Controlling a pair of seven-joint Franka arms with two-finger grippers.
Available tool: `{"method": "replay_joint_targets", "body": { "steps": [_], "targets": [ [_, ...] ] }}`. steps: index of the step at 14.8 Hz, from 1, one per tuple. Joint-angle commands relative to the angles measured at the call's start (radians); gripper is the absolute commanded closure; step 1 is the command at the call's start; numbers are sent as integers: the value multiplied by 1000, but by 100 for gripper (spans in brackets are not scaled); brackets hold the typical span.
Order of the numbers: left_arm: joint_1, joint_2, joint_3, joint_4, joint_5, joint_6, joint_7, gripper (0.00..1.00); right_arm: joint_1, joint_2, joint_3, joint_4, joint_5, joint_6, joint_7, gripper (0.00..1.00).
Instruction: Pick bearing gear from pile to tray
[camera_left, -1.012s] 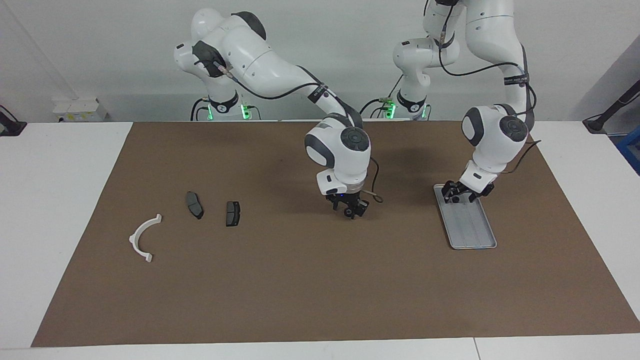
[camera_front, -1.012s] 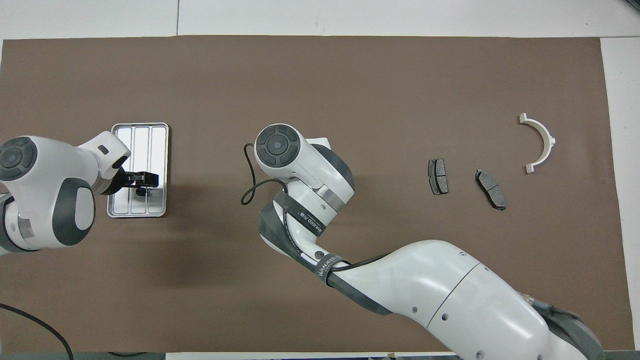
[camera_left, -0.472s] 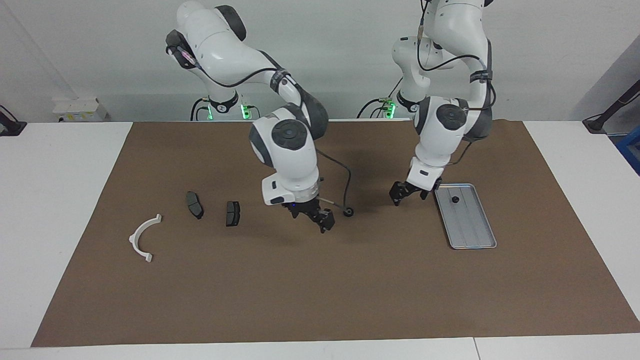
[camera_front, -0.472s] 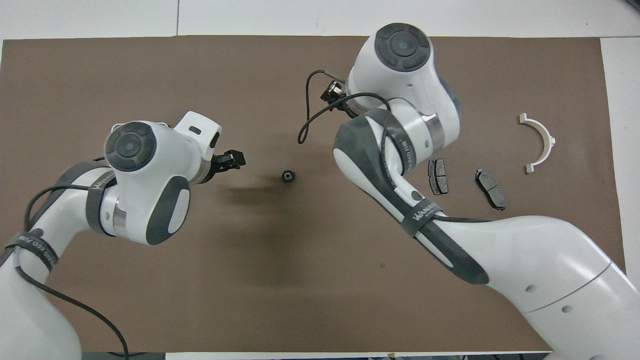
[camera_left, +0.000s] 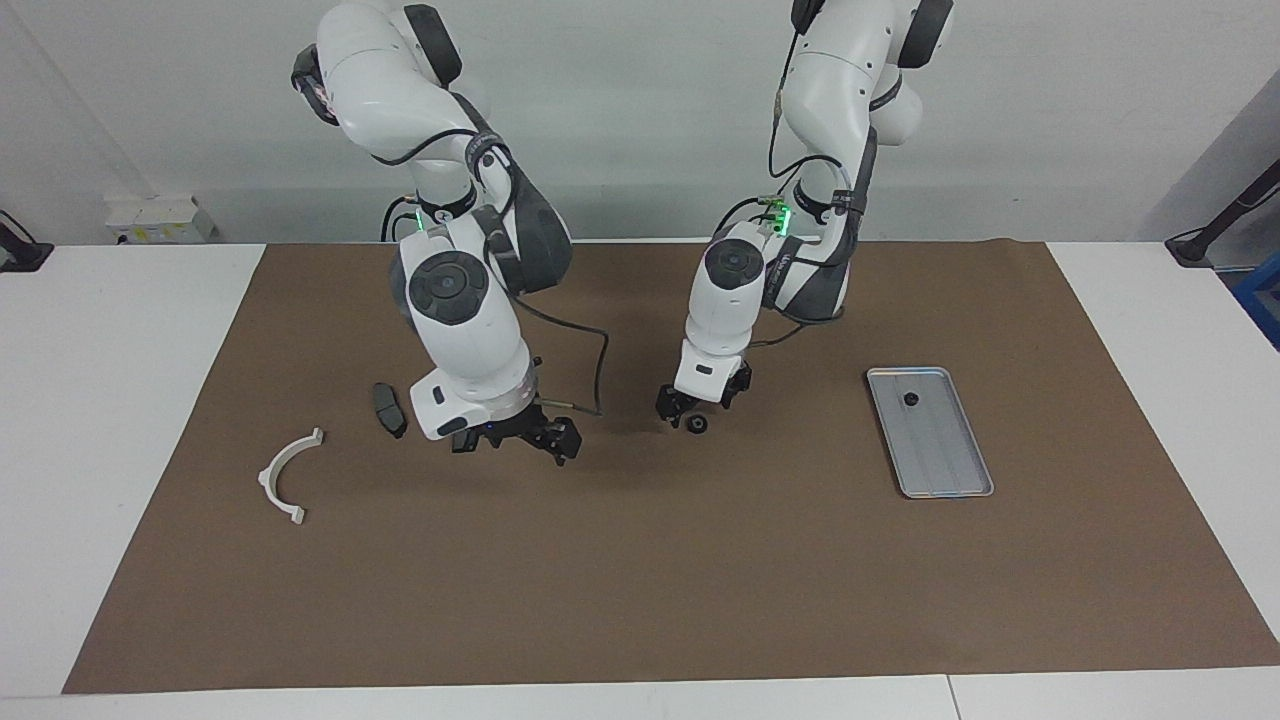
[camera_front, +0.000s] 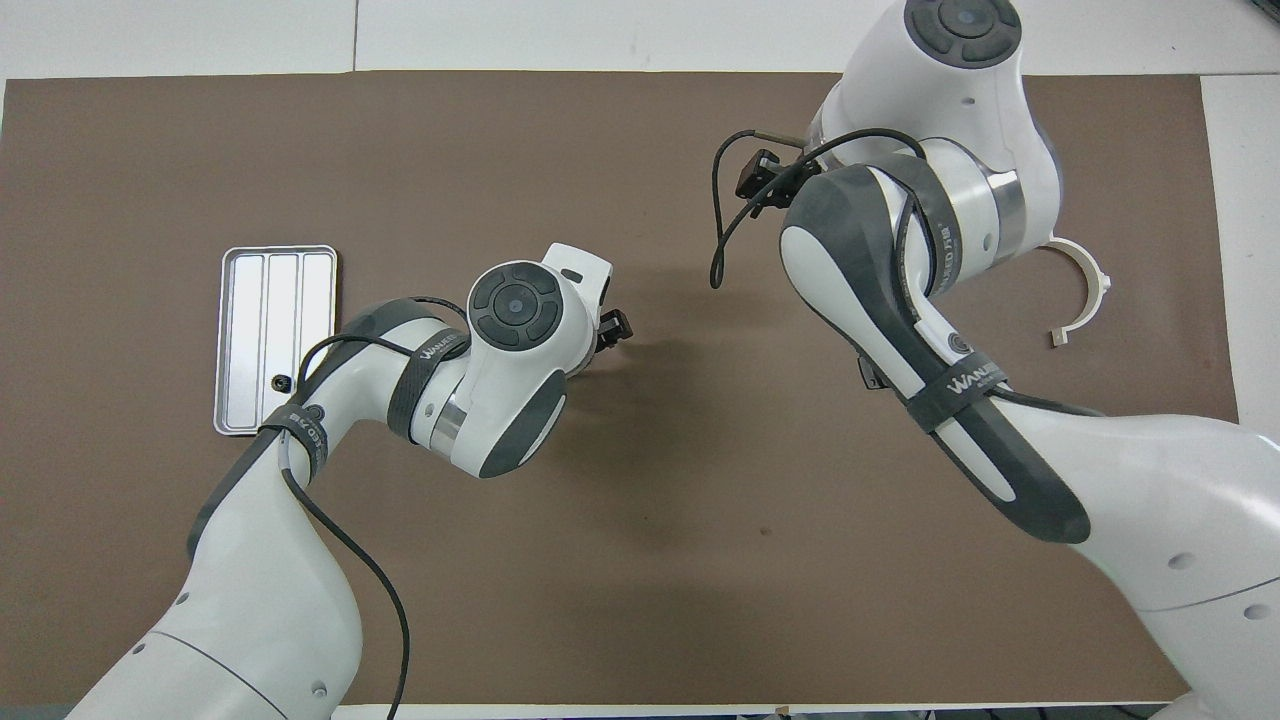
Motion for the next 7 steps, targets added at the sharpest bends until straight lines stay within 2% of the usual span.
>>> {"method": "replay_joint_targets", "body": {
  "steps": [1, 5, 7],
  "targets": [
    [-19, -1, 20, -2, 43, -9, -35, 0, -44, -44, -4, -27, 16, -24, -156, 0],
    [-19, 1, 24, -7, 49, -8, -43, 5, -36, -185, -146, -180, 54, 37, -525, 0],
    [-21, 1, 32, -7, 51, -8, -50, 8, -34, -261, -219, -245, 102, 45, -627, 0]
  ]
}}
